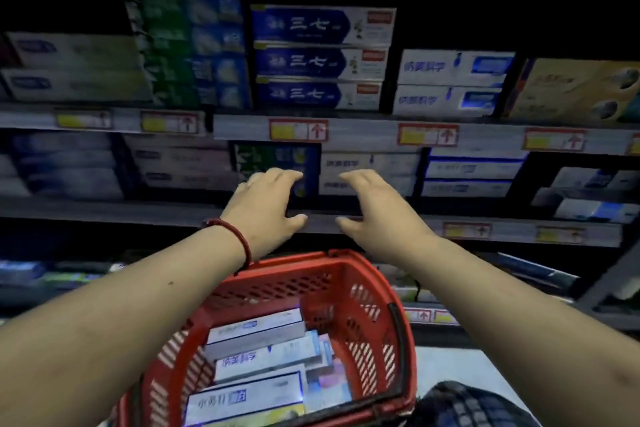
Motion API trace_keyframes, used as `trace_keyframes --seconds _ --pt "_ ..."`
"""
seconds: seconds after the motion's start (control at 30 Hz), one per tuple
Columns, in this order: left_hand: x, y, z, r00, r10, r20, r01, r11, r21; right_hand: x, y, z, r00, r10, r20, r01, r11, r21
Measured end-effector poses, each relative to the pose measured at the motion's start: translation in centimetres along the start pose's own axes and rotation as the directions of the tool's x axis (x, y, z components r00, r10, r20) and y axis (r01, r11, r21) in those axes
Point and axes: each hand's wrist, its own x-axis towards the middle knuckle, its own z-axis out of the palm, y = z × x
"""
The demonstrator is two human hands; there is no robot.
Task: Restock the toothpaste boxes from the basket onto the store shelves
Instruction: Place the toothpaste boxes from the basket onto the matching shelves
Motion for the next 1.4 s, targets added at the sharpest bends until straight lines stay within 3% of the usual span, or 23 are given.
trace_keyframes --seconds 0.37,0.7,0.83,0.97,1.07,1.13,1.23,1.3,1.4 --pt "-6.1 -9.6 8.9 0.977 -0.079 0.197 0.066 0.995 0.072 -0.5 -3.2 13.5 0.967 -0.012 0.255 0.021 0.999 -0.034" --pt "-10.6 -13.5 17.1 0.882 -0.157 0.445 0.126 0.987 0.098 -2.8 -1.3 21.7 0.827 0.124 0.549 -0.109 0.992 -0.059" --pt "-10.8 -14.5 19.7 0.707 -0.248 0.662 0.171 0.969 0.181 -4.0 -1.1 23.8 0.68 0.173 0.712 -0.129 0.985 -0.116" --pt "-11.6 -13.9 21.0 0.508 -0.241 0.827 -0.008 0.959 0.284 -5.2 -1.5 25.8 0.517 0.252 0.818 -0.139 0.968 -0.21" --pt "-12.5 -13.4 21.9 0.288 -0.293 0.912 -0.135 0.93 0.341 -6.0 -1.8 27.4 0.436 0.265 0.86 -0.086 0.964 -0.253" --pt "-12.9 -13.4 22.5 0.224 -0.326 0.918 -0.069 0.935 0.349 -6.4 -2.2 28.2 0.401 0.26 0.878 -0.062 0.964 -0.257" --pt "-13.0 -13.0 22.6 0.109 -0.328 0.938 0.157 0.938 0.31 -6.6 -2.7 29.0 0.386 0.267 0.883 -0.077 0.963 -0.258" --pt "-12.8 -12.6 22.4 0.083 -0.339 0.937 0.209 0.925 0.316 -6.5 -2.8 29.3 0.383 0.279 0.88 -0.102 0.96 -0.261" --pt "-12.4 -12.6 22.2 0.23 -0.378 0.897 0.185 0.922 0.341 -6.5 -2.7 29.5 0.39 0.3 0.871 -0.148 0.954 -0.262"
